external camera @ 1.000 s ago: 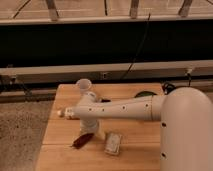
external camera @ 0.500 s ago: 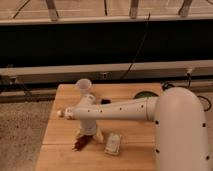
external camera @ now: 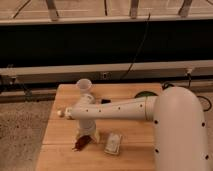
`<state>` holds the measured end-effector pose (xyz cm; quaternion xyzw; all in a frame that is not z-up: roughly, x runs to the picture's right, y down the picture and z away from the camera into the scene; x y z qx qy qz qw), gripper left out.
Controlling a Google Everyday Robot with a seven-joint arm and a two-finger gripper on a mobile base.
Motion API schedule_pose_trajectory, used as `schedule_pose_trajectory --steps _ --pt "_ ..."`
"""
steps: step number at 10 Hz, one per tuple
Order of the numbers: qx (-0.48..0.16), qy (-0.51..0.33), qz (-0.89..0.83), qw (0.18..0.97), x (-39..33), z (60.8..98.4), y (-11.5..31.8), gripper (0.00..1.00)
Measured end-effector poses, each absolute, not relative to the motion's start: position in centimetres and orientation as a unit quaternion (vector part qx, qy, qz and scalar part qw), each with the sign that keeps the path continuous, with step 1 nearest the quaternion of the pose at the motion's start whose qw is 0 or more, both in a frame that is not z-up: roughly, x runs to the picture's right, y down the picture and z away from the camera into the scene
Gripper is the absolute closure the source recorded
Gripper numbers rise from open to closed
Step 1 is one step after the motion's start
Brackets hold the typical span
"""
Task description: Place the pepper on the white sponge
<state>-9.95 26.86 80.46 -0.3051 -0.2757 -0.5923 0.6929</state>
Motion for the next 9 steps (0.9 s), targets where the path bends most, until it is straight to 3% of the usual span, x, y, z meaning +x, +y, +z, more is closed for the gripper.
schedule_pose_trajectory --steps 1,3,9 --pt "-0.305 -0.275 -0.592 0.693 -9.9 80.3 26.5 0.90" --pt "-0.307 -0.273 -0.594 0.691 -9.6 80.1 26.5 1.00" --pt "-0.298 -0.267 -0.592 0.700 -8.3 78.5 23.5 1.00"
